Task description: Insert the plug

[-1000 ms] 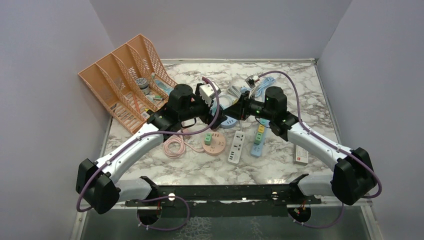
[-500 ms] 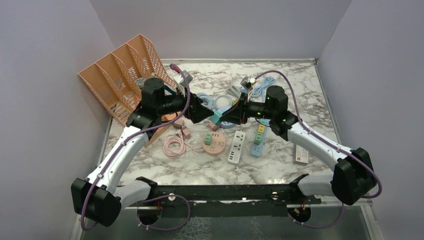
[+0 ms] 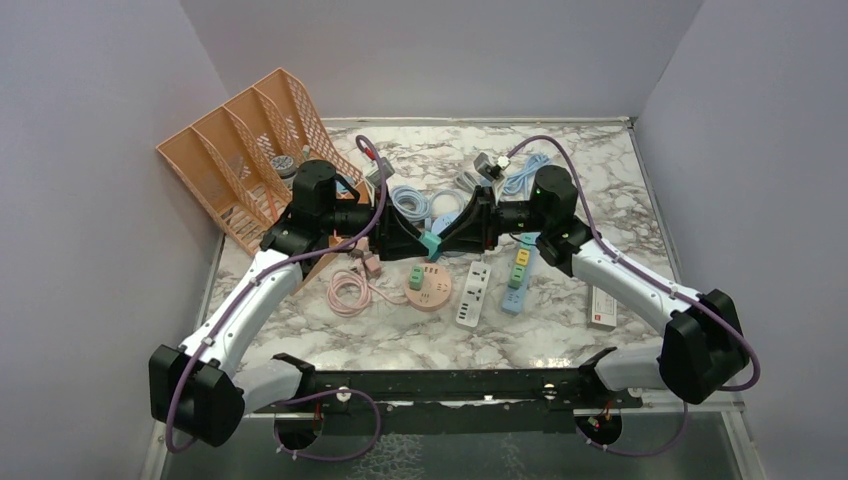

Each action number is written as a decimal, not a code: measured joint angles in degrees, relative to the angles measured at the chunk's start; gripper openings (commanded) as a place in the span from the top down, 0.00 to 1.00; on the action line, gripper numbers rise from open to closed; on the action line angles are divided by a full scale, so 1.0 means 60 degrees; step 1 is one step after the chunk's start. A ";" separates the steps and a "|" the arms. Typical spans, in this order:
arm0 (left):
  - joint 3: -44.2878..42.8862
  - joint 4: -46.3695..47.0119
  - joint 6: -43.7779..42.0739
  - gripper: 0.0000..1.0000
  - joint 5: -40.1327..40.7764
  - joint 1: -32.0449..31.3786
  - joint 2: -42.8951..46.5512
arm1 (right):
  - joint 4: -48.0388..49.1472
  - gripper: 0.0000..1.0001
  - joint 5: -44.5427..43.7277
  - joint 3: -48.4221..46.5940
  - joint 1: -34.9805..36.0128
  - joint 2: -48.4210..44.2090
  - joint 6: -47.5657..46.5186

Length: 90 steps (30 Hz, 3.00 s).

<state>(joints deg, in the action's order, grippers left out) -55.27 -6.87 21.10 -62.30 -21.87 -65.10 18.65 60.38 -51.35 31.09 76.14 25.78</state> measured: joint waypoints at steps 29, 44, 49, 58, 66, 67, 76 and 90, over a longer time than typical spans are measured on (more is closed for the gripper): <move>0.0157 0.0044 0.0324 1.00 0.1220 -0.0368 -0.0532 | -0.0805 0.45 -0.1661 -0.0051 0.0095 0.0033 -0.0288; 0.0816 -0.1344 0.2401 1.00 0.8477 -0.3009 -0.0867 | -0.4178 0.44 -0.9978 -0.0182 0.0095 -0.0157 0.0040; 0.0248 -0.2280 0.3136 1.00 1.0080 -0.3632 -0.1548 | -0.4674 0.44 -1.1067 -0.0182 0.0095 -0.0248 0.0273; -0.0597 -0.3424 0.3869 1.00 1.1158 -0.4240 -0.3005 | -0.4776 0.45 -1.1675 -0.0182 0.0095 -0.0324 0.0423; -0.1224 -0.3960 0.3923 1.00 1.1526 -0.4626 -0.3774 | -0.4776 0.45 -1.1770 -0.0182 0.0095 -0.0328 0.0444; -0.1290 -0.3996 0.3920 1.00 1.1537 -0.4652 -0.3858 | -0.4776 0.45 -1.1774 -0.0182 0.0095 -0.0328 0.0444; -0.1534 -0.4226 0.3789 1.00 1.1548 -0.4721 -0.4200 | -0.4776 0.45 -1.1821 -0.0182 0.0095 -0.0324 0.0452; -0.1945 -0.4652 0.3668 1.00 1.1519 -0.4754 -0.4656 | -0.4779 0.45 -1.1872 -0.0182 0.0095 -0.0324 0.0499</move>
<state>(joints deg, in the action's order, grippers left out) -66.94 -34.79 43.11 6.81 -50.39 -93.03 -10.02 -10.85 -52.45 31.66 74.19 28.77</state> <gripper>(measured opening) 0.323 0.552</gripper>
